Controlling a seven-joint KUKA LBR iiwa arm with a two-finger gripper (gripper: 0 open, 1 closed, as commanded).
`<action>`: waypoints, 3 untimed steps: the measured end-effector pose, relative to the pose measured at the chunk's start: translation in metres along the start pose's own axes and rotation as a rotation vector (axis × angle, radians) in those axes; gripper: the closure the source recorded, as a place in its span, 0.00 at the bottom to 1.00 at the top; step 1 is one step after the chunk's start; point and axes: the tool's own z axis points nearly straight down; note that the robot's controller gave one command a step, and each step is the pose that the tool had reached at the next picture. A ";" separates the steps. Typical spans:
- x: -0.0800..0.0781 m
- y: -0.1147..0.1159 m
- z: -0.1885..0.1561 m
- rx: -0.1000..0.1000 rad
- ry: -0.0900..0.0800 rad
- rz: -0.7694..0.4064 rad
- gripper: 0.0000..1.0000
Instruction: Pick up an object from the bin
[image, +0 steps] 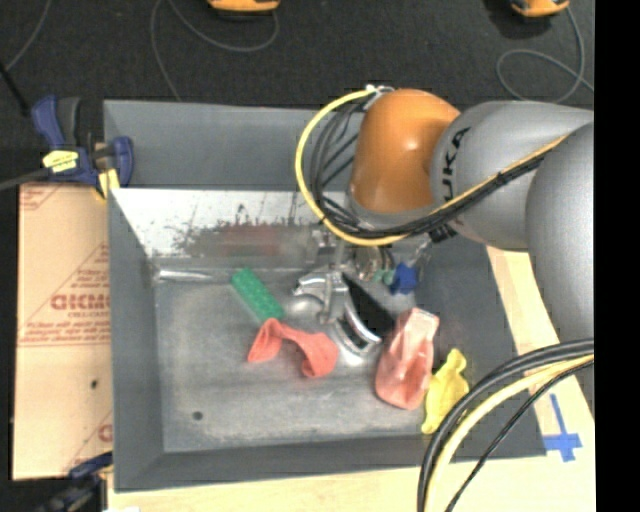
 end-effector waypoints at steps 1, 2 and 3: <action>-0.001 0.000 -0.005 0.000 -0.007 0.000 0.00; 0.011 0.014 0.015 0.002 -0.019 -0.021 0.00; 0.034 0.030 0.064 -0.001 -0.010 -0.047 0.00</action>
Offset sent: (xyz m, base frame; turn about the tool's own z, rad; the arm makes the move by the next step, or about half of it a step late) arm -0.0465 0.0530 -0.0698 -0.0702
